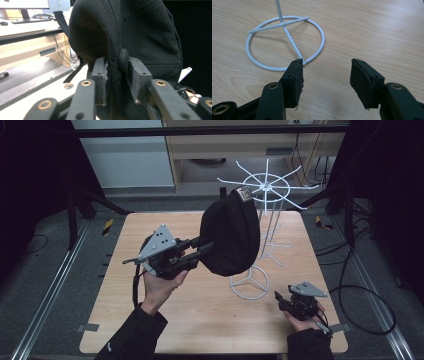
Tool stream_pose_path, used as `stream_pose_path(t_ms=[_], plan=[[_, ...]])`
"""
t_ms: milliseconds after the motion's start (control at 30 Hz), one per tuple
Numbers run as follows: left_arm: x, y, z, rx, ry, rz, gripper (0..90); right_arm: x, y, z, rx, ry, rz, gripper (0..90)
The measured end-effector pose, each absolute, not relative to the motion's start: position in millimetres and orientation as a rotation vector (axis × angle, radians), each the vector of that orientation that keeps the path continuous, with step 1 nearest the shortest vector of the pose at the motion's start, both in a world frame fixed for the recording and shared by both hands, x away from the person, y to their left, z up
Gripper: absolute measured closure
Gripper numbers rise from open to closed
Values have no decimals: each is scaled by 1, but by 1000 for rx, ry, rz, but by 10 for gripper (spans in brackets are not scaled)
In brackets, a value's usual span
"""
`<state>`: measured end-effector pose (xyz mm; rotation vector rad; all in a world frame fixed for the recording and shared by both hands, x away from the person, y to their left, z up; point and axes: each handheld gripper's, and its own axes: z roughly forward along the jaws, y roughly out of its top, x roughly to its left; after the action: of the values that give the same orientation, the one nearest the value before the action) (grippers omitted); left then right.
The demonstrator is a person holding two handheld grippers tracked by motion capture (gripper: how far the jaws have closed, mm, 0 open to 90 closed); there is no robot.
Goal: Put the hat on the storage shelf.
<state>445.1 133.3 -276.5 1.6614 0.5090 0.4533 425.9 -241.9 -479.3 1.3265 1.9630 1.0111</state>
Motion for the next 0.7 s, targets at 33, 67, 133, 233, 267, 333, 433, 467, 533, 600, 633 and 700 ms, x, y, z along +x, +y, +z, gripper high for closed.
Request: stream_pose_path(t_ms=[33, 67, 133, 233, 267, 333, 433, 467, 533, 600, 633, 700], plan=[[444, 134, -277, 1659, 508, 455, 648, 426, -242, -479, 1326, 1965, 1012, 441], [444, 135, -277, 1657, 509, 461, 628, 426, -242, -479, 1326, 1966, 1012, 440], [442, 138, -278, 1646, 511, 471, 572, 426, -242, -479, 1326, 1967, 1011, 438], [438, 146, -279, 1627, 515, 484, 495, 426, -242, -479, 1326, 1965, 1011, 435], [436, 149, -279, 1621, 516, 489, 478, 426, -242, -479, 1326, 1965, 1009, 434], [433, 156, -280, 1623, 522, 500, 442, 426, -242, -480, 1328, 1965, 1009, 432], [426, 167, -284, 1622, 549, 518, 400, 426, -242, -480, 1331, 1963, 1013, 427], [423, 173, -285, 1620, 574, 528, 386, 426, -242, -480, 1332, 1961, 1013, 425], [419, 184, -291, 1609, 612, 521, 363, 426, -242, -480, 1329, 1960, 1009, 418], [417, 192, -298, 1614, 644, 526, 348, 426, -242, -481, 1336, 1959, 1016, 409], [416, 195, -302, 1622, 662, 534, 339, 426, -243, -481, 1337, 1958, 1018, 403], [415, 204, -313, 1644, 704, 555, 332, 426, -243, -481, 1336, 1956, 1017, 396]])
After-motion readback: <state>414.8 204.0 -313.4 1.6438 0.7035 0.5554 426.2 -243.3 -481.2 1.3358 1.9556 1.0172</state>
